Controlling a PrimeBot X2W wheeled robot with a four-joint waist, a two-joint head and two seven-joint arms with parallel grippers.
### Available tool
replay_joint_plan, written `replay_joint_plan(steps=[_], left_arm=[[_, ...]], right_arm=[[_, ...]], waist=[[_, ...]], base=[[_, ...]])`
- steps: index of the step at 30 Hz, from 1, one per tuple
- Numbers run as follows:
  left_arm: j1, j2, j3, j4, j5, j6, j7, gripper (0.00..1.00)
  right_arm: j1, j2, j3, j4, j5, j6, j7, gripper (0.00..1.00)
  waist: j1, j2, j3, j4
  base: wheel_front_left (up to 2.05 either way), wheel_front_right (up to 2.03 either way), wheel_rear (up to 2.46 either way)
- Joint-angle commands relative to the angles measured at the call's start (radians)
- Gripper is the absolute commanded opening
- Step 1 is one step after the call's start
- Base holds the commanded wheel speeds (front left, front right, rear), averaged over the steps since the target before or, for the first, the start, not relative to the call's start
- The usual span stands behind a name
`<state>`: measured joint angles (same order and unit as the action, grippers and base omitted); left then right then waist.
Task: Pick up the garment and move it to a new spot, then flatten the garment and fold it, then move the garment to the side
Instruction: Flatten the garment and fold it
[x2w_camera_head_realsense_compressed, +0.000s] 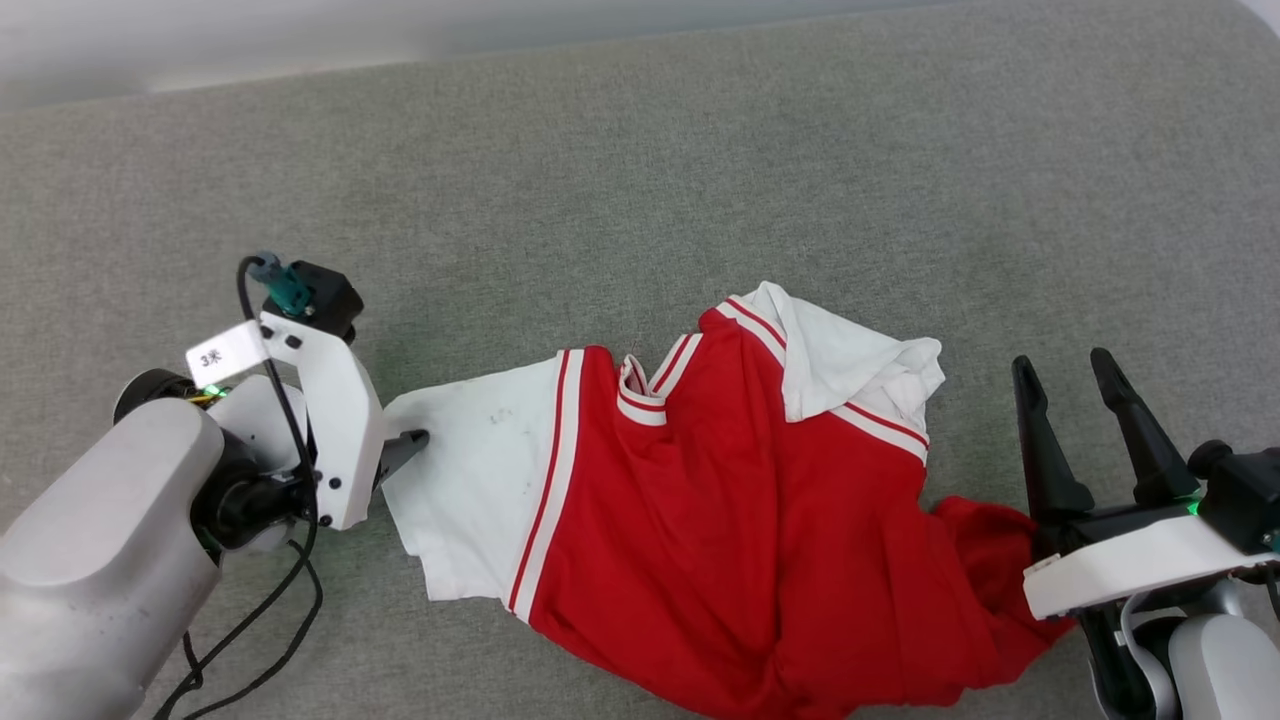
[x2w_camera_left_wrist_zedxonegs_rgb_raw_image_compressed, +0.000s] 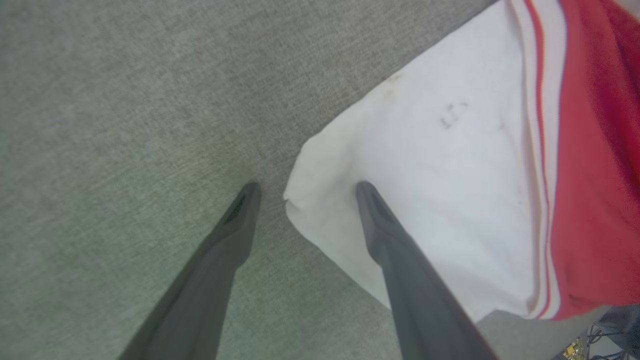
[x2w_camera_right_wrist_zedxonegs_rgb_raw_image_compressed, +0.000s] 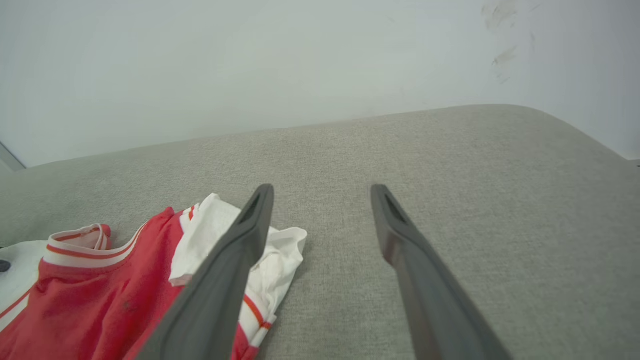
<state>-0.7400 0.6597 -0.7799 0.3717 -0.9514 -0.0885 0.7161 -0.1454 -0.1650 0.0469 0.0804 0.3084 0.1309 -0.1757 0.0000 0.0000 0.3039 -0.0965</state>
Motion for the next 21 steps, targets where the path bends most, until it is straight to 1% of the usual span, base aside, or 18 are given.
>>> replay_joint_plan(steps=[1, 2, 3, 4, 5, 8, 10, 14, 16, 18, 19, 21], left_arm=[[0.005, -0.008, -0.03, 0.018, 0.015, -0.009, 0.016, 1.0], [0.008, -0.009, -0.042, 0.024, 0.022, -0.011, 0.02, 1.0], [0.011, -0.01, -0.052, 0.029, 0.03, -0.014, 0.017, 0.74], [0.012, -0.013, -0.057, 0.036, 0.039, -0.015, 0.007, 0.35], [0.013, -0.017, -0.06, 0.042, 0.042, -0.015, -0.002, 0.0], [0.023, -0.026, -0.062, 0.062, 0.041, -0.02, -0.027, 0.0], [0.019, -0.019, -0.052, 0.069, 0.049, -0.021, -0.059, 0.0], [0.008, 0.001, -0.025, 0.058, 0.081, -0.014, -0.161, 0.0], [0.015, 0.005, -0.01, 0.036, 0.092, -0.005, -0.217, 0.0], [0.029, 0.014, 0.003, 0.004, 0.1, 0.01, -0.261, 0.0], [0.029, 0.014, 0.003, 0.004, 0.1, 0.01, -0.261, 0.0], [0.047, 0.027, 0.02, -0.046, 0.102, 0.03, -0.303, 0.0]], right_arm=[[-0.019, 0.002, -0.001, 0.003, 0.0, 0.0, -0.004, 1.0], [-0.018, 0.001, -0.002, 0.004, -0.001, 0.0, -0.004, 1.0], [-0.019, 0.001, -0.002, 0.005, -0.002, 0.0, -0.005, 1.0], [-0.02, 0.0, -0.003, 0.006, -0.002, 0.0, -0.006, 1.0], [-0.021, 0.0, -0.004, 0.006, -0.002, 0.0, -0.007, 1.0], [-0.017, -0.004, -0.005, 0.009, -0.006, 0.0, -0.002, 1.0], [-0.016, -0.011, -0.003, 0.008, -0.009, 0.0, 0.008, 1.0], [-0.015, -0.043, 0.01, -0.005, -0.004, 0.0, 0.052, 1.0], [-0.021, -0.072, 0.026, -0.019, 0.005, 0.0, 0.102, 1.0], [-0.034, -0.112, 0.055, -0.038, 0.014, 0.0, 0.175, 1.0], [-0.034, -0.112, 0.055, -0.038, 0.014, 0.0, 0.175, 1.0], [-0.052, -0.156, 0.085, -0.06, 0.033, 0.0, 0.265, 1.0]], waist=[[0.0, 0.0, 0.01, -0.004], [0.0, 0.0, 0.013, -0.005], [0.0, 0.0, 0.015, -0.004], [0.0, 0.0, 0.016, -0.004], [0.0, 0.0, 0.017, -0.003], [0.0, 0.0, 0.01, 0.004], [0.0, 0.0, 0.0, 0.01], [0.0, 0.0, -0.027, 0.031], [0.0, 0.0, -0.041, 0.045], [0.0, 0.0, -0.052, 0.059], [0.0, 0.0, -0.052, 0.059], [0.0, 0.0, -0.059, 0.077]], base=[[0.0, 0.0, 0.0], [0.0, 0.0, 0.0], [0.0, 0.0, 0.0], [0.0, 0.0, 0.0], [0.0, 0.0, 0.0], [0.0, 0.0, 0.0], [0.0, 0.0, 0.0], [0.0, 0.0, 0.0], [0.0, 0.0, 0.0], [0.0, 0.0, 0.0], [0.0, 0.0, 0.0], [0.0, 0.0, 0.0]])
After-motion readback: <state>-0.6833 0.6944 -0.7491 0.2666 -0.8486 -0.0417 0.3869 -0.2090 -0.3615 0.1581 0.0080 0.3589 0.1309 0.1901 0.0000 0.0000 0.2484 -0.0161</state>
